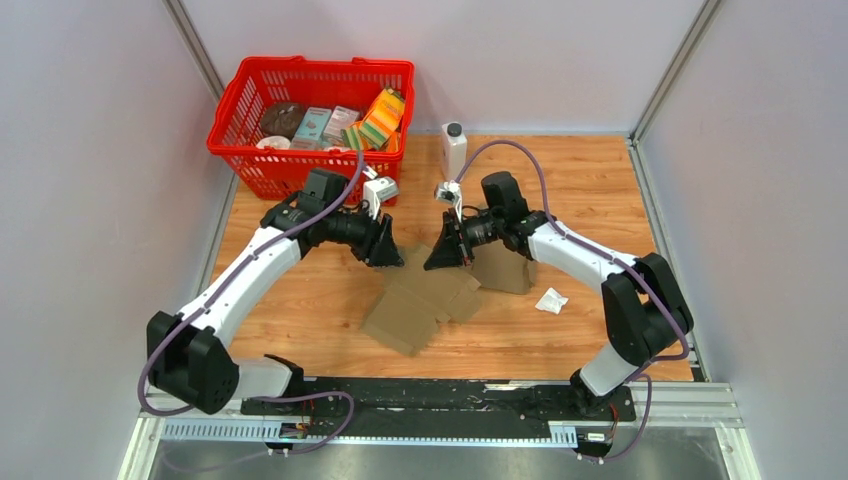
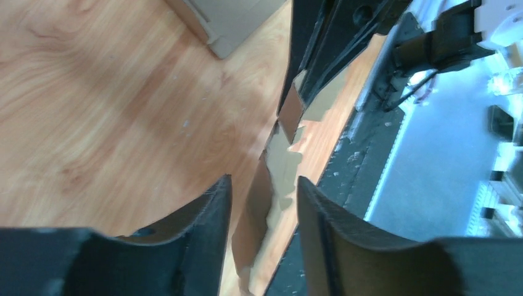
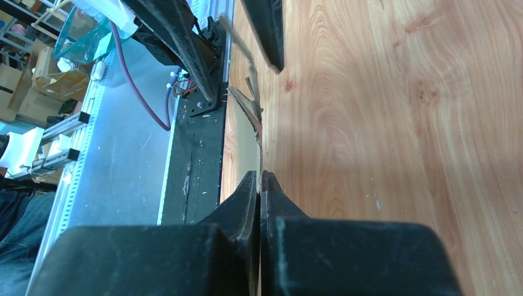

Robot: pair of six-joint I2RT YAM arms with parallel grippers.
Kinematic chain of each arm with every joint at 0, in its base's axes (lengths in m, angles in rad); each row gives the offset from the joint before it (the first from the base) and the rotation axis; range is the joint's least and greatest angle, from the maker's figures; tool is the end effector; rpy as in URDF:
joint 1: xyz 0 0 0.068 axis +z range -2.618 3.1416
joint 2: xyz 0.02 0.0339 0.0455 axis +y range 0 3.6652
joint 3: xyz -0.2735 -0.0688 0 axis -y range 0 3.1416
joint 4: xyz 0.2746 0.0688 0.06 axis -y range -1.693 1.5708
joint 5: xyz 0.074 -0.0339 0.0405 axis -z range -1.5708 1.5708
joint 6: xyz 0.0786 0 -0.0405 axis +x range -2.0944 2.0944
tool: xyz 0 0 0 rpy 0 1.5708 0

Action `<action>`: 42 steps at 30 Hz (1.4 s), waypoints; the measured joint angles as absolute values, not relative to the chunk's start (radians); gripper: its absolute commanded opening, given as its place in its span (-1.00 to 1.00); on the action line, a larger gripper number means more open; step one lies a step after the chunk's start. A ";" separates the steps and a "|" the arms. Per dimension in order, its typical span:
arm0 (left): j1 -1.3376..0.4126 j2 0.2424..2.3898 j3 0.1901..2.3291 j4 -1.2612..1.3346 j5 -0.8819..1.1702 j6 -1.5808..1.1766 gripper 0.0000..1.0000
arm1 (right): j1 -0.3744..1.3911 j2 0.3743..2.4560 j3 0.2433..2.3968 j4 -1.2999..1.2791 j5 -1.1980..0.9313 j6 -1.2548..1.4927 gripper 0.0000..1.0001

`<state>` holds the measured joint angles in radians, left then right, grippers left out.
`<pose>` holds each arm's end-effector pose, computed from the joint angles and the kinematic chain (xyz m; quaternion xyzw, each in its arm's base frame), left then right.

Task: Fold the paper box

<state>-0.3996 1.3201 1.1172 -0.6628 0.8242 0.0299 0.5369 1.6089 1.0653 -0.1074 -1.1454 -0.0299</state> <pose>0.2684 -0.1760 0.2849 0.3184 0.8107 -0.4276 0.2419 0.2909 0.2565 0.2316 -0.4415 0.6558 0.5636 0.2393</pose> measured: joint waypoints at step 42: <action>-0.952 1.313 1.213 -0.533 -0.279 -0.176 -1.00 | 0.556 1.583 1.049 -0.001 -1.040 0.136 -1.00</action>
<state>-0.9524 1.3128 1.2129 -0.5335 -0.2790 -0.1761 0.5556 1.5833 1.0489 -0.0013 -1.0405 0.1364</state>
